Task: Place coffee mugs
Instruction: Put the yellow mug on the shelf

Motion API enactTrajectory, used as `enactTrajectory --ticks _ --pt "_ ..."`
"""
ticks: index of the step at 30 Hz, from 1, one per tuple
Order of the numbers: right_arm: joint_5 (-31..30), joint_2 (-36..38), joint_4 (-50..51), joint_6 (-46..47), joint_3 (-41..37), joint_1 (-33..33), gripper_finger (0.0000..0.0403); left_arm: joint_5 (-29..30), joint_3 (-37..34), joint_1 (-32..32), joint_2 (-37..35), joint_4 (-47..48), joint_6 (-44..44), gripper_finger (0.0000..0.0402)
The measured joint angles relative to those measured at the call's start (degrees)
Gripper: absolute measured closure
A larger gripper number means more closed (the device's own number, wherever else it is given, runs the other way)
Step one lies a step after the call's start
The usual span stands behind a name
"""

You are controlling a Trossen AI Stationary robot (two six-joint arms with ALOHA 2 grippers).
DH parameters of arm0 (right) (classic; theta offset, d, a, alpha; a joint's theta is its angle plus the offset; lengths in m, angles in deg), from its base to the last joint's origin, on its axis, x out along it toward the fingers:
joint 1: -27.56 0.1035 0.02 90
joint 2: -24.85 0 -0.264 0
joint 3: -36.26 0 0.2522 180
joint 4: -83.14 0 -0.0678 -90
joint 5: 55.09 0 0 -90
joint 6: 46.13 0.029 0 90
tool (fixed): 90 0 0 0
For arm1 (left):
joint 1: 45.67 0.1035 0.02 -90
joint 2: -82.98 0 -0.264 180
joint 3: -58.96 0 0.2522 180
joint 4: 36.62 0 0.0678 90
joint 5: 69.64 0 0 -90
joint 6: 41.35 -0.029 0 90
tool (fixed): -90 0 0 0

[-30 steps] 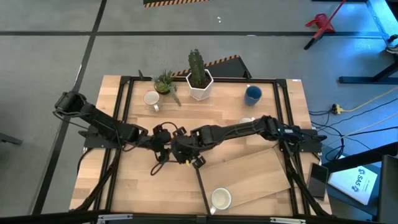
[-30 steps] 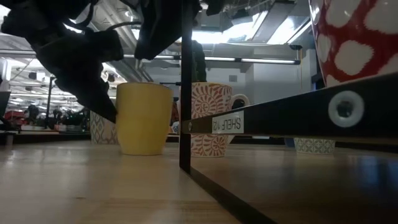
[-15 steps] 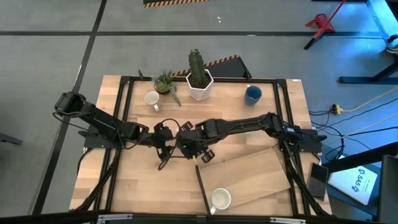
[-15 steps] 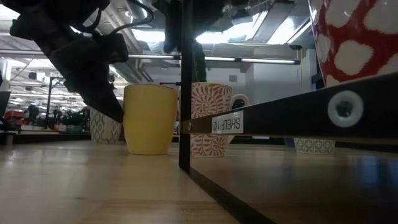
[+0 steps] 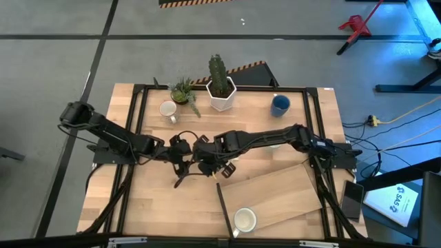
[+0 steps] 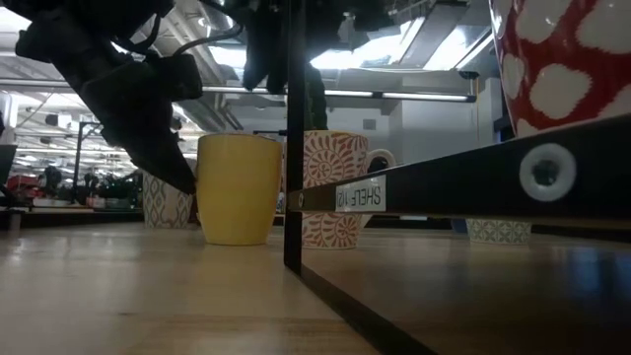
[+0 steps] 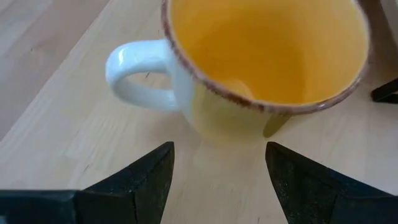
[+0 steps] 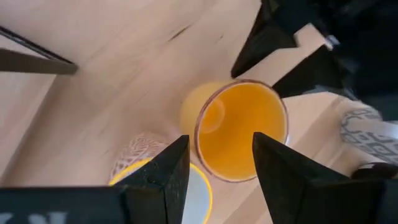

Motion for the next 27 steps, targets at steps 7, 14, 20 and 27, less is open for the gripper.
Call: enactTrajectory --ticks 7,14,20,27 --pt "0.40 -1.97 -0.04 -1.49 -0.04 0.00 0.0242 -0.33 -0.01 0.00 -5.18 4.75 0.10 0.0154" --pt "0.92 -2.76 -0.78 -2.21 0.01 -0.27 0.0242 0.06 0.00 0.00 -12.90 15.12 2.69 0.0154" --pt "1.88 -4.22 -1.41 -2.28 0.02 -0.76 0.0242 0.04 0.00 0.00 -18.28 16.81 4.12 0.0154" --pt "2.42 -6.49 -1.16 -2.25 -0.04 -0.68 0.0242 0.08 0.00 -0.02 -22.36 17.77 4.55 0.0154"
